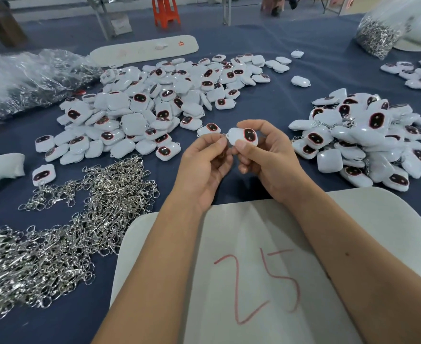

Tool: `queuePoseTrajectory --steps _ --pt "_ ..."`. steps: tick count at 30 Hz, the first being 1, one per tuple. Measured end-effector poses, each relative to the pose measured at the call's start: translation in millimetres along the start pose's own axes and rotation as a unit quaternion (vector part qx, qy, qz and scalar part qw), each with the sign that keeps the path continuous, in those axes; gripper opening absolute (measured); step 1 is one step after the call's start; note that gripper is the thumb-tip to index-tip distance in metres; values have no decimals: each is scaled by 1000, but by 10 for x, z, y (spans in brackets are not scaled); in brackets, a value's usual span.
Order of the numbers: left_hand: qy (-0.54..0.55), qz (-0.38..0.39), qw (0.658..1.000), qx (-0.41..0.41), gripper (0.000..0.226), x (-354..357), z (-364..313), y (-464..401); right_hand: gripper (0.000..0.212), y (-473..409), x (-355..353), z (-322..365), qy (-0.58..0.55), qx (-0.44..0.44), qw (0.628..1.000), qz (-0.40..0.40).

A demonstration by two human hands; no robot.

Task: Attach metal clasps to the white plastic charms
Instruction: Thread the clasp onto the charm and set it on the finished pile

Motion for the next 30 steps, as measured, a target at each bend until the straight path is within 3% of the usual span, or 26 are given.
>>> queuePoseTrajectory --steps 3,6,12,16,17,18,19,21,23,24,26,30 --pt "-74 -50 994 57 21 -62 -75 10 31 1 -23 8 5 -3 1000 -13" --pt "-207 -119 961 139 20 -150 -234 37 29 12 -19 9 12 -1 1000 -17" --pt "-487 -164 803 303 14 -3 -594 236 27 24 7 18 49 -6 999 -12" --pt "-638 -154 683 322 13 181 -582 247 25 29 43 16 121 -26 992 -5" --pt "-654 -160 667 319 14 201 -579 250 24 31 42 22 129 -31 991 -8" --pt "-648 -169 670 320 14 198 -587 262 24 30 35 30 130 -34 991 -11" --pt "-615 -182 697 320 13 160 -600 287 24 30 23 40 122 -34 992 -14" --pt "-474 -205 809 281 12 -32 -566 266 25 24 18 41 81 -25 996 -11" --pt "-262 -189 932 164 15 -232 -315 112 26 15 40 27 30 -9 999 6" --pt "-160 -158 969 99 15 -238 -146 41 27 12 57 20 12 -1 1000 16" --pt "-58 -91 994 30 15 -133 17 -16 29 8 77 24 -11 5 999 33" --pt "0 -43 999 13 19 -27 54 -27 29 5 65 30 -28 5 999 36"
Point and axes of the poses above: each hand's wrist, its own y-axis away from the middle knuckle, its own x-axis out of the palm, z = x × y, the point moved 10 cm from there along -y, towards the middle knuckle, and after that the axes turned 7 degrees about -y, right-handed, at the moved point
